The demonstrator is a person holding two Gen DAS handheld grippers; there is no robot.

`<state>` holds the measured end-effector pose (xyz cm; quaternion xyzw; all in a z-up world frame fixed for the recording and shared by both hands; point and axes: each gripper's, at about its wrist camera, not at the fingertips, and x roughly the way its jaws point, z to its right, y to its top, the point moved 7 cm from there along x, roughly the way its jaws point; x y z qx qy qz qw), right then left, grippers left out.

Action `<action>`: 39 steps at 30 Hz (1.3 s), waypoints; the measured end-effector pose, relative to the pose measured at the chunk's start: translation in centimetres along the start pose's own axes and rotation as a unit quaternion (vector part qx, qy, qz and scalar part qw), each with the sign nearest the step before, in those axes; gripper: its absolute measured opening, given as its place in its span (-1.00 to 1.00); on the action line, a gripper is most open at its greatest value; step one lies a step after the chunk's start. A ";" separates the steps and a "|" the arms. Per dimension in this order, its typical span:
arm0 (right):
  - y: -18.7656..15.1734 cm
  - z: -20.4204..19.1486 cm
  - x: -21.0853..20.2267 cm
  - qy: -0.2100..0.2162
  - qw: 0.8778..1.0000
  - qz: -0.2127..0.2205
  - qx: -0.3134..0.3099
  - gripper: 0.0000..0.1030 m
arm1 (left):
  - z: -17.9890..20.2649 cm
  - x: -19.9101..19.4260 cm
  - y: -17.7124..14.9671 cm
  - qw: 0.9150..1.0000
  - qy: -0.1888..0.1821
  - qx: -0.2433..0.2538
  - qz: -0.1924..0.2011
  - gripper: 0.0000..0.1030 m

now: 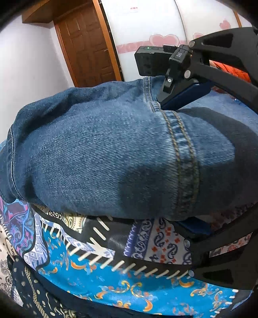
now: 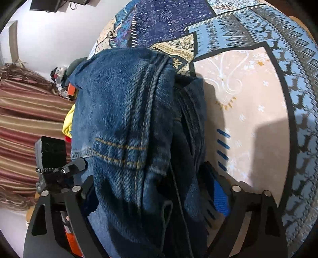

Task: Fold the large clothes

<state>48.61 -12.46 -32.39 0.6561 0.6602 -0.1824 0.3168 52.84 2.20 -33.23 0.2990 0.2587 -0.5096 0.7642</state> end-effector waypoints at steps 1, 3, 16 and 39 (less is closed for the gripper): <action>-0.1 0.0 0.1 0.007 1.000 0.000 0.005 0.47 | 0.1 0.0 0.0 1.000 -0.002 -0.001 0.003 0.84; -0.1 0.0 0.1 0.023 0.999 -0.004 0.023 0.25 | -0.1 -0.2 0.1 1.000 0.002 -0.006 0.007 0.65; -1.9 -7.8 -2.0 -0.013 0.999 0.015 -0.033 -0.20 | 3.8 -7.9 -1.4 0.996 0.036 0.058 0.065 0.01; 1.0 -27.4 6.2 0.037 0.988 0.047 -0.141 -0.21 | -5.3 -30.0 5.5 0.979 0.046 0.063 0.190 0.00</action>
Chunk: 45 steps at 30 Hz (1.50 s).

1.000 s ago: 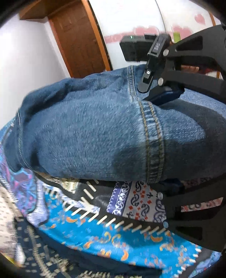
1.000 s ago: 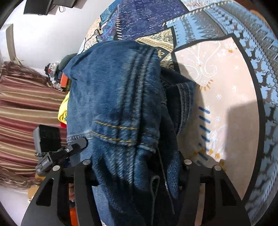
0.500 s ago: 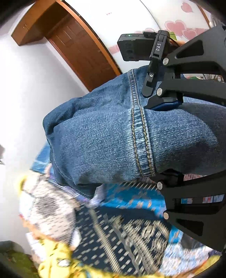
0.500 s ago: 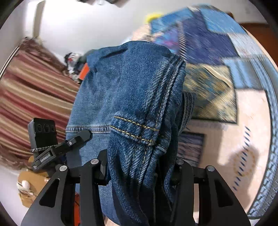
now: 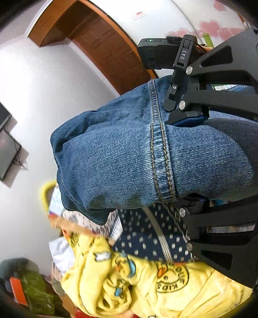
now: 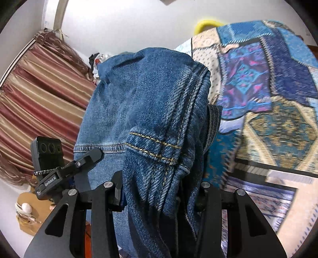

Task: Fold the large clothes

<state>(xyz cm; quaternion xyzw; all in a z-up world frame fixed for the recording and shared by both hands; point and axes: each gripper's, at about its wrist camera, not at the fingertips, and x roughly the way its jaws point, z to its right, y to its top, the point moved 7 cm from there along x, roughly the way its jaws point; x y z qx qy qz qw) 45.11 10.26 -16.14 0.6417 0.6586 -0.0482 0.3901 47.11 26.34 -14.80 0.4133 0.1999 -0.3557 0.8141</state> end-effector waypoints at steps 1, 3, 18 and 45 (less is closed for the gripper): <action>0.1 0.1 1.2 -0.002 1.000 -0.004 0.000 -0.21 | -1.5 0.4 0.1 1.000 0.004 -0.008 -0.002 0.00; 0.0 0.3 3.5 -0.005 1.000 -0.011 0.000 -0.21 | -4.0 1.0 0.1 1.000 0.008 -0.021 -0.007 0.00; -3.0 5.2 14.3 -0.095 0.990 -0.092 -0.042 -0.11 | -16.1 7.8 -5.2 0.993 0.054 -0.072 -0.076 0.34; -9.9 -0.6 0.0 -0.189 0.966 -0.022 -0.174 0.55 | -4.5 -8.1 -13.5 0.961 0.258 0.095 0.016 0.74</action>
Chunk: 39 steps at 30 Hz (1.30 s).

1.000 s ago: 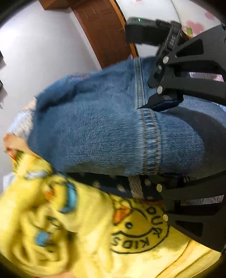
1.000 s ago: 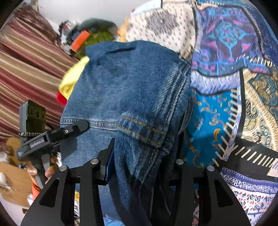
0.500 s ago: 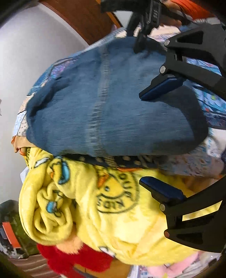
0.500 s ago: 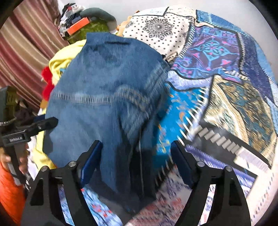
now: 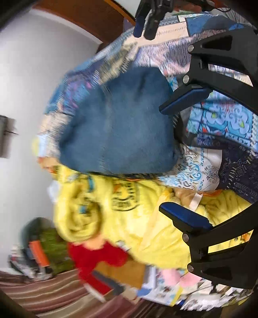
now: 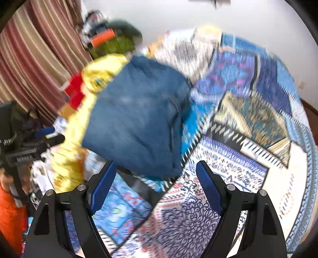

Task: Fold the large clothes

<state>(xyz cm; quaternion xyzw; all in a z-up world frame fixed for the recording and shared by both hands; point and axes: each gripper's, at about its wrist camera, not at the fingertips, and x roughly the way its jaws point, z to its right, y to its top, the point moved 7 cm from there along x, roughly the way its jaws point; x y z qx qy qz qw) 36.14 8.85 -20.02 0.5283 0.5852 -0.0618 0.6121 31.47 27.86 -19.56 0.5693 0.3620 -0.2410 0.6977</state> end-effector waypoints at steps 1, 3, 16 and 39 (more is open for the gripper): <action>0.4 -0.6 -1.4 0.002 1.000 0.014 -0.003 0.55 | 0.4 -1.1 0.7 1.000 0.001 0.004 0.017 0.74; 1.0 -2.1 -4.6 0.009 0.999 0.048 -0.017 0.55 | 1.5 -4.4 2.0 0.998 0.000 0.013 0.062 0.73; -0.5 -11.2 -24.1 0.016 0.941 0.325 -0.088 0.56 | 8.0 -25.7 1.0 0.945 -0.017 0.022 0.324 0.74; -4.8 -12.0 -27.0 -0.051 0.917 0.391 -0.056 1.00 | 10.7 -29.1 -5.2 0.928 0.014 0.011 0.371 0.99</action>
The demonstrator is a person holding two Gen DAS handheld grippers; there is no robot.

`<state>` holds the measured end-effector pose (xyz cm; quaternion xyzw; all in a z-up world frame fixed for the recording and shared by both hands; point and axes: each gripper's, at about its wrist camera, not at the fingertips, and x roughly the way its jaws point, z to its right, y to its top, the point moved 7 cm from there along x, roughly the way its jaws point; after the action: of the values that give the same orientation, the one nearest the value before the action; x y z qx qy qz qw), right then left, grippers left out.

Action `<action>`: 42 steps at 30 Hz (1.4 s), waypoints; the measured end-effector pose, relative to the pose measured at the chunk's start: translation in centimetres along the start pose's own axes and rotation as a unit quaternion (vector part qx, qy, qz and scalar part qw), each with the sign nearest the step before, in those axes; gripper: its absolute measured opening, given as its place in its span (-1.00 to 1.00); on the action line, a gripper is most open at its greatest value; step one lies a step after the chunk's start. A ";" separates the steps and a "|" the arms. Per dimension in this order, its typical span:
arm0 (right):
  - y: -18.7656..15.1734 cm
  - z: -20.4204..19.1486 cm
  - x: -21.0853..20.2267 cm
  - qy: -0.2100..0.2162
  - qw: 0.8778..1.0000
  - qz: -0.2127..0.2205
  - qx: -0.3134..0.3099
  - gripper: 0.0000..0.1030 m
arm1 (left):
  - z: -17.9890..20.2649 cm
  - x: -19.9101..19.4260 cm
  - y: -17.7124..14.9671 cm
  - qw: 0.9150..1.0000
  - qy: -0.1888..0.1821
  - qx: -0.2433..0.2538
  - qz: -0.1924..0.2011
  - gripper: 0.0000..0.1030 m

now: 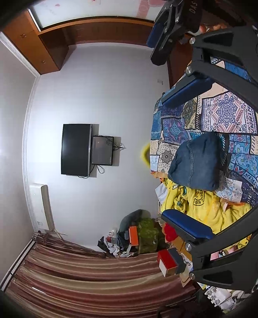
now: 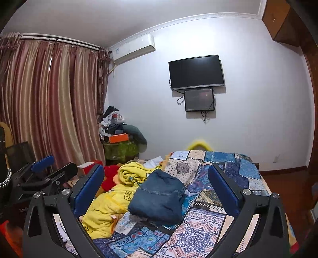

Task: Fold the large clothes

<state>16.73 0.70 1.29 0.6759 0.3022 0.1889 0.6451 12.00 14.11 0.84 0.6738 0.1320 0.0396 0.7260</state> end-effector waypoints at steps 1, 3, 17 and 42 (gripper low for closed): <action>0.1 0.0 0.2 -0.001 1.000 -0.001 0.000 1.00 | 0.0 0.0 0.0 1.000 0.000 0.000 0.000 0.99; -0.3 0.2 0.0 -0.002 1.000 -0.003 -0.003 1.00 | -0.1 0.0 0.1 1.000 0.002 0.002 0.001 0.99; -0.7 0.4 -0.7 -0.007 1.000 -0.006 -0.003 1.00 | 0.2 0.1 -0.3 1.000 0.001 0.001 -0.001 0.99; -0.3 0.7 -1.1 -0.013 1.000 -0.011 0.005 1.00 | 0.3 0.7 -0.4 1.000 -0.001 0.002 -0.007 0.99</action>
<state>16.36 -0.55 1.02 0.6778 0.3022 0.1715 0.6479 12.65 13.93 0.34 0.6745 0.1361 0.0331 0.7249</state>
